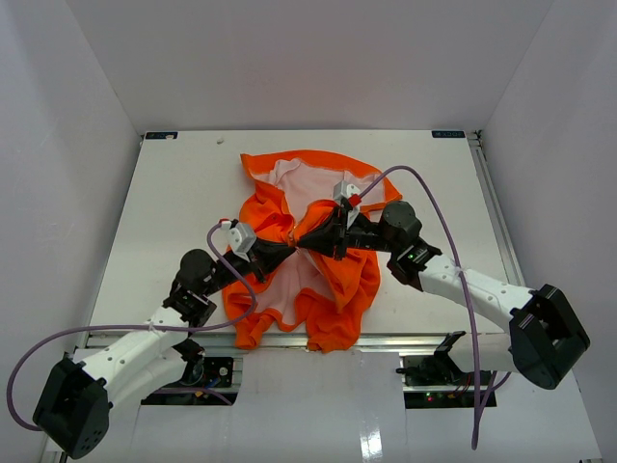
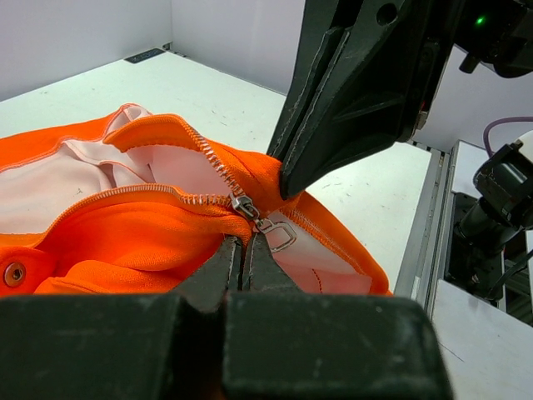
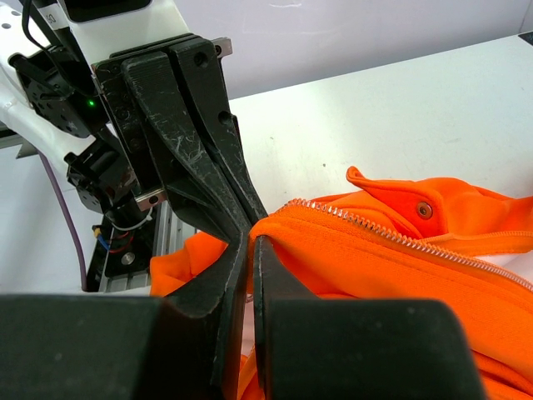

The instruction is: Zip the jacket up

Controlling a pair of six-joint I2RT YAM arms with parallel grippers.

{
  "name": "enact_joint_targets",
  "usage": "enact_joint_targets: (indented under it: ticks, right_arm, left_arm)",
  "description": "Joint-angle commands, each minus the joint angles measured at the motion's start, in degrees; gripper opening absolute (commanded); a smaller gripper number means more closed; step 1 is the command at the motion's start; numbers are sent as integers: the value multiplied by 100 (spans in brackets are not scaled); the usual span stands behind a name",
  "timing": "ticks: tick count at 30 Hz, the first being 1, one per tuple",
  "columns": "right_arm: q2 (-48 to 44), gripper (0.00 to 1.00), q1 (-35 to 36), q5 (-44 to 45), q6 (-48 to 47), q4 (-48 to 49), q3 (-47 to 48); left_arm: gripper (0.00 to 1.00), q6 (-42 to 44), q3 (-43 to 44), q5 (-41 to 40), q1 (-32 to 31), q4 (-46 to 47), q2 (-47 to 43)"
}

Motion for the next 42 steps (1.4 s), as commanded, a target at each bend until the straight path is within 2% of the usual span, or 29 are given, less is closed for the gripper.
enact_joint_targets:
  ticks: [1,6,11,13,15,16,20,24,26,29,33,36,38,42]
  right_arm:
    - [22,8,2,124,-98,499,389]
    - [-1,8,2,281,-84,390,336]
    - [96,8,2,247,-141,140,331]
    - [120,12,2,247,-141,67,339]
    - [148,22,2,264,-185,-92,392]
    - [147,22,2,265,-187,-164,393]
    - [78,41,2,418,-339,-561,388]
    - [26,56,11,1428,-941,-1883,831]
    - [-115,61,11,2271,-1534,-2580,1203]
    - [-326,64,20,2743,-2094,-3048,1471]
    - [-505,66,51,2838,-2684,-2949,1376]
    - [-704,79,408,3100,-3532,-2707,887]
    - [-968,79,635,3338,-3931,-2130,522]
    - [-1456,80,1116,3231,-4508,-871,-737]
  left_arm:
    - [0,-36,54,924,-106,12,-46]
    - [0,-199,-18,560,-106,-31,-261]
    - [0,-294,245,495,-106,-544,-210]
    - [0,-384,286,512,-106,-617,-137]
    - [0,-472,334,442,-106,-819,-104]
    - [0,-502,335,403,-106,-886,-114]
    - [0,-753,467,83,-106,-1441,-155]
    - [0,-993,658,-96,-105,-1776,9]
    - [0,-1148,775,-194,-97,-1988,205]
    - [0,-1255,799,-339,-97,-2187,380]
    - [0,-1539,733,-386,-33,-2180,369]
    - [0,-1624,783,-339,13,-2248,356]
    - [0,-1662,827,-283,32,-2299,381]
    - [0,-1777,892,-101,149,-2298,411]
